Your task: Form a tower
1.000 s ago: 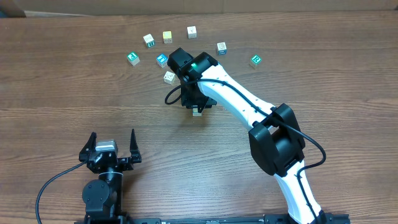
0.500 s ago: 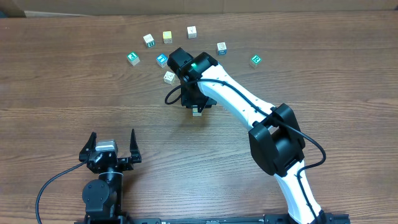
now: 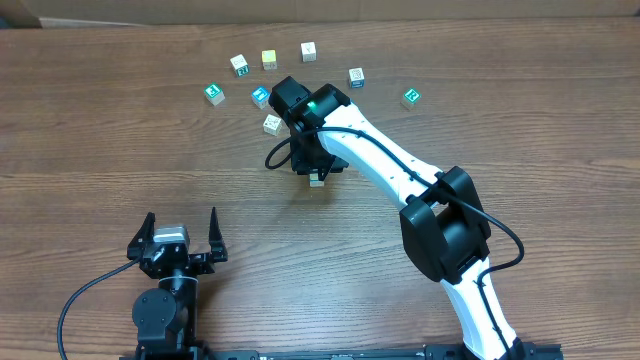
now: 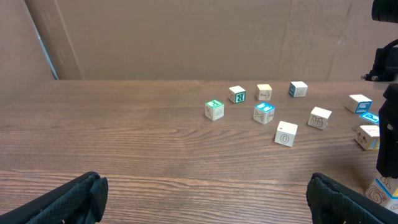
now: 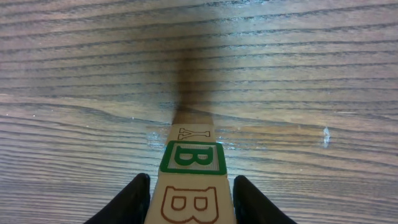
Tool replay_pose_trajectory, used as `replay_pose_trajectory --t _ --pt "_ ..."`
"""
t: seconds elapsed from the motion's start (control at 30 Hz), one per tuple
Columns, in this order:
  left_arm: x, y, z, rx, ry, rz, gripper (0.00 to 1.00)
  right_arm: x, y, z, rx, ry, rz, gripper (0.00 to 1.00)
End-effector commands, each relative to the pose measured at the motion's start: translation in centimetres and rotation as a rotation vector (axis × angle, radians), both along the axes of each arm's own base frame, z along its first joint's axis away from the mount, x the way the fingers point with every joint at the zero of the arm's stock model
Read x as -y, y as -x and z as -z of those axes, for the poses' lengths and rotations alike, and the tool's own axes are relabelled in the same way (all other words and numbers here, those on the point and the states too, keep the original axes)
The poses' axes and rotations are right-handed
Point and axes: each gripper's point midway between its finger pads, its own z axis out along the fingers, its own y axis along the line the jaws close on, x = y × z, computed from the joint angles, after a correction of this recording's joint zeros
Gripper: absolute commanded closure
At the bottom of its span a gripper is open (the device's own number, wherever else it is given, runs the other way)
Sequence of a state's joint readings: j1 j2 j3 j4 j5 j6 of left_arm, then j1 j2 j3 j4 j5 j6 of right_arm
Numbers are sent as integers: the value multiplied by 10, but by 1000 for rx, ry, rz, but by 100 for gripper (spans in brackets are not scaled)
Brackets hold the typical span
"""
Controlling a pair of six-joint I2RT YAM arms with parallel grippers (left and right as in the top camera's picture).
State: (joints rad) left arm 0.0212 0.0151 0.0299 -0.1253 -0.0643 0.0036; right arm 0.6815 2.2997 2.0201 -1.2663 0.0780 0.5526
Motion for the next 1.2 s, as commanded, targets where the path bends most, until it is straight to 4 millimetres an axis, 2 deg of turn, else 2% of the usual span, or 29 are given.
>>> replay_pose_trajectory --t 0.0,0.5,1.17 --pt "-2 1 -2 2 -20 -8 0 -1 2 2 -5 3 -8 64" --pt "-2 1 -2 2 -20 -8 0 -1 2 2 -6 4 -13 71" --pt "-2 1 -2 2 -20 -8 0 -2 1 1 0 0 -16 70"
